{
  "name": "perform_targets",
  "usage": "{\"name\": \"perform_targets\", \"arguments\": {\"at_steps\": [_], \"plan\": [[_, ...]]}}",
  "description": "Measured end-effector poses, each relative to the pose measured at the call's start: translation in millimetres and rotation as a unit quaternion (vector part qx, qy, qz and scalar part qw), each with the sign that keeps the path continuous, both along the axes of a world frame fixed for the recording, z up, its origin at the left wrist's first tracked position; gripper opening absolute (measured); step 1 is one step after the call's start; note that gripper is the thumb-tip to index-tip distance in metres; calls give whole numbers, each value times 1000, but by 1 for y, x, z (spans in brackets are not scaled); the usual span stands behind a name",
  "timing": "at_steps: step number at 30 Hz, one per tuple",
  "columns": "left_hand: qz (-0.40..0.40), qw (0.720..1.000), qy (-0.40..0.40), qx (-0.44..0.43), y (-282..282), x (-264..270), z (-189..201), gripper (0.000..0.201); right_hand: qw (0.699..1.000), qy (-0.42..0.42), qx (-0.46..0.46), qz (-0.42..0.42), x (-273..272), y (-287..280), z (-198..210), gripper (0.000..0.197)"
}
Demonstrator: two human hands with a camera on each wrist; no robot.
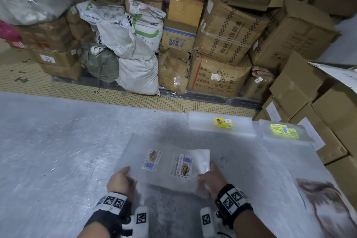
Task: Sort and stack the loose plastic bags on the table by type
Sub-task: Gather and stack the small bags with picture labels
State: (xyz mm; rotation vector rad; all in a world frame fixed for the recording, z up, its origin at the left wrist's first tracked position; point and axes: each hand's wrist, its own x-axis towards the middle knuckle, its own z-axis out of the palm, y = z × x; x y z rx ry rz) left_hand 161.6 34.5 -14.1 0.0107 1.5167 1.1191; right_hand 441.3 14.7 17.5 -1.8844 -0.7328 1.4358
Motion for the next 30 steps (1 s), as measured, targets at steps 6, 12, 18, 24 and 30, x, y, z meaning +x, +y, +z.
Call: {"name": "perform_targets", "arguments": {"at_steps": [6, 12, 18, 24, 30], "plan": [[-133, 989, 60, 11, 15, -29, 26, 31, 997, -45, -10, 68, 22, 2, 4, 56], [-282, 956, 77, -8, 36, -19, 41, 41, 995, -53, -20, 86, 27, 4, 7, 56], [-360, 909, 210, -10, 42, -11, 38, 24, 996, -40, -36, 70, 25, 2, 12, 36], [-392, 886, 246, 13, 41, -7, 38, 22, 998, -23, -40, 37, 22, 6, 13, 21], [-384, 885, 257, 51, 36, -9, 35, 25, 995, -84, 15, 51, 18, 7, 13, 40]]}}
